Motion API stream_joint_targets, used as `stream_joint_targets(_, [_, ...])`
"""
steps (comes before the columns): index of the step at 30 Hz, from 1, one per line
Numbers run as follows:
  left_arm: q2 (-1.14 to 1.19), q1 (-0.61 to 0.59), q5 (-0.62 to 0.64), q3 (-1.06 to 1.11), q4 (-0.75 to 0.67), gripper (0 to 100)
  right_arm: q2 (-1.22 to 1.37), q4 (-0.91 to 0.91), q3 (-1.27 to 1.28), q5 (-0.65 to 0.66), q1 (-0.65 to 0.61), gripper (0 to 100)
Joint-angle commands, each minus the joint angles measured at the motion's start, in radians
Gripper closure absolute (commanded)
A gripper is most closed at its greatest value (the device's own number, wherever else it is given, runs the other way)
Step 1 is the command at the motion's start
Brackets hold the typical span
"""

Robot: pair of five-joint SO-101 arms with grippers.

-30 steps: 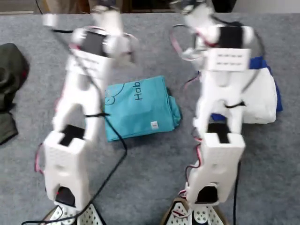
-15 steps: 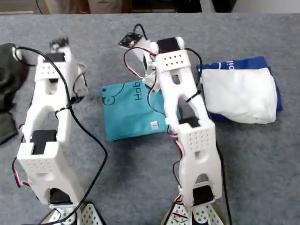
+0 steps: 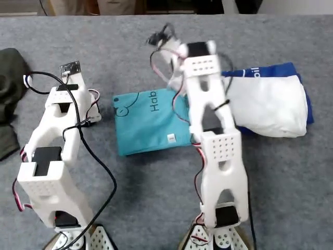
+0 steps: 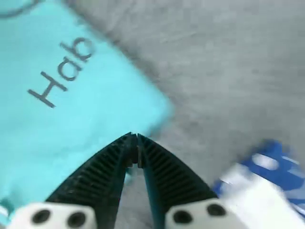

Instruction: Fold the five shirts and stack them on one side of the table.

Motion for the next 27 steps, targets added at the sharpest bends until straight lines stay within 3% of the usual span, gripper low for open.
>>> stream_joint_targets(1, [-0.027, -0.003, -0.008, -0.018, -0.028, 98, -0.125, 0.098, -0.217, -0.003, 0.033, 99.6])
stream_joint_targets(8, [-0.027, -0.003, -0.008, -0.018, -0.029, 98, -0.306, 0.097, -0.154, -0.008, 0.071, 99.7])
stream_joint_targets(13, [-0.027, -0.003, -0.008, -0.017, -0.061, 98, -0.562, 0.098, 0.200, -0.034, 0.076, 99.7])
stream_joint_targets(20, [-0.027, 0.000, -0.008, -0.017, -0.074, 98, -0.967, 0.031, 1.069, -0.350, 0.004, 99.7])
stream_joint_targets(23, [-0.025, 0.000, -0.008, -0.017, -0.075, 98, -1.047, -0.149, 1.356, -0.480, -0.045, 99.6])
stream_joint_targets(27, [-0.025, 0.000, -0.008, -0.017, -0.075, 98, -1.064, -0.404, 1.550, -0.760, -0.110, 99.5])
